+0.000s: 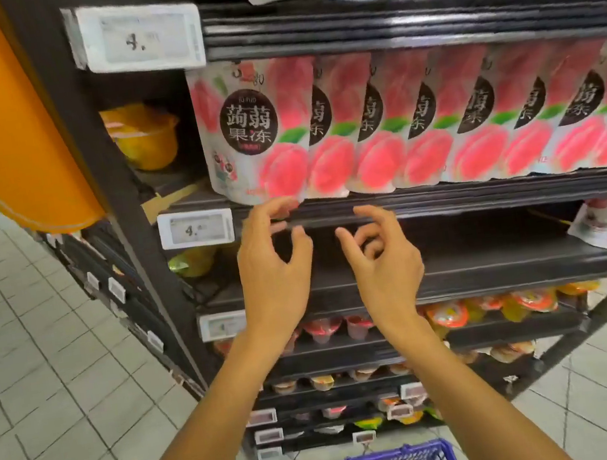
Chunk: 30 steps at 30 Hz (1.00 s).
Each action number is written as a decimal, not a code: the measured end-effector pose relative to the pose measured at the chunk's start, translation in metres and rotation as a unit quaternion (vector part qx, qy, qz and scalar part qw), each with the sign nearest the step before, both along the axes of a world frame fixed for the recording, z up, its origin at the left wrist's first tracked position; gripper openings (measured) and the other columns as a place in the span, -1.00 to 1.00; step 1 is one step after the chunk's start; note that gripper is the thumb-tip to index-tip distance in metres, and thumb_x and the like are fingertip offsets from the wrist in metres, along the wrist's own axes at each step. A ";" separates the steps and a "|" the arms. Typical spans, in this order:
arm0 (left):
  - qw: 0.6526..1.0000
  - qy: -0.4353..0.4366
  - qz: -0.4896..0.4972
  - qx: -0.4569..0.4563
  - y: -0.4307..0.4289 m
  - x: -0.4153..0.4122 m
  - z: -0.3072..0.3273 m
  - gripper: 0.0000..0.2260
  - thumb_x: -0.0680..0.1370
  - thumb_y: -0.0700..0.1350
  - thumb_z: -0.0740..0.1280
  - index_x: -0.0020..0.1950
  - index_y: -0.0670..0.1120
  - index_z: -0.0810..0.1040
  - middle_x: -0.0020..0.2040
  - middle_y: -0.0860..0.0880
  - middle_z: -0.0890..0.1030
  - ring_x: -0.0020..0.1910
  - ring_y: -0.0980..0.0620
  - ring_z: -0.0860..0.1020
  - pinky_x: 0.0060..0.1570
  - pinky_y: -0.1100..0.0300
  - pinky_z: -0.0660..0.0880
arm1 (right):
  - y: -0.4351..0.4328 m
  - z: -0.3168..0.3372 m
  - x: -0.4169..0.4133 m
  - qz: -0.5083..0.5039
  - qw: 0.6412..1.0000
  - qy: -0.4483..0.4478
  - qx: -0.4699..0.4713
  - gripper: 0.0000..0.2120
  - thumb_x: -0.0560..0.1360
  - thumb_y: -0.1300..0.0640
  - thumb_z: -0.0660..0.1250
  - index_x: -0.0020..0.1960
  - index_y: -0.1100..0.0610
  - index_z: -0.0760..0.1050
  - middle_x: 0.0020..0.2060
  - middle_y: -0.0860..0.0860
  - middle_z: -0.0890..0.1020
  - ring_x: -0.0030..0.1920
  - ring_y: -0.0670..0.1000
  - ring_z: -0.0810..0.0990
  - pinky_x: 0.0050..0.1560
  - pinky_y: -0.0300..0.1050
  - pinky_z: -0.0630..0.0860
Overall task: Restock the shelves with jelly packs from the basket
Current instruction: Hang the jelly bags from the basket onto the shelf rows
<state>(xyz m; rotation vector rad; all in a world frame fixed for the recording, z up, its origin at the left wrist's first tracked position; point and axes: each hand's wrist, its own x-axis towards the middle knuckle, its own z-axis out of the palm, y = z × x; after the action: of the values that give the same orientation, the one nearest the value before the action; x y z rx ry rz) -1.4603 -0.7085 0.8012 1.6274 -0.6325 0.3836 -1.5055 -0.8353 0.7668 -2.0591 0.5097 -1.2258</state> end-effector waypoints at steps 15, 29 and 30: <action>0.911 0.376 -0.032 0.168 -0.121 -0.179 -0.340 -0.82 0.53 -0.44 0.27 -0.04 -0.20 0.59 0.04 -0.02 0.58 -0.02 0.27 0.55 0.04 0.22 0.47 | -0.168 -0.306 -0.215 0.096 0.870 0.374 0.308 -0.91 0.50 0.30 0.42 -0.07 0.31 0.54 -0.14 0.22 0.66 -0.15 0.13 0.63 -0.11 0.00 0.54; 0.725 0.634 0.071 0.260 -0.108 -0.280 -0.675 -0.71 0.57 -0.34 0.26 0.08 0.07 0.44 0.02 0.01 0.51 -0.12 0.21 0.54 -0.14 0.40 0.54 | -0.214 -0.634 -0.288 0.129 0.745 0.593 0.276 -0.88 0.50 0.29 0.38 0.00 0.28 0.65 0.00 0.23 0.68 0.04 0.21 0.63 0.03 -0.09 0.46; 0.718 0.635 0.085 0.271 -0.104 -0.279 -0.699 -0.74 0.57 -0.34 0.26 0.12 0.01 0.46 0.04 -0.04 0.51 -0.09 0.15 0.54 -0.09 0.34 0.54 | -0.212 -0.659 -0.287 0.134 0.728 0.612 0.279 -0.87 0.52 0.28 0.35 0.01 0.27 0.65 0.01 0.22 0.68 0.06 0.21 0.62 0.07 -0.04 0.47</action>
<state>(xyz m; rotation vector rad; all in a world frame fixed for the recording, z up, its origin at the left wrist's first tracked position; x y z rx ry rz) -1.7391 -0.8127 0.1025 2.0296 0.5379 -0.8833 -1.7921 -1.0469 0.1082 -2.0023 0.9434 0.6066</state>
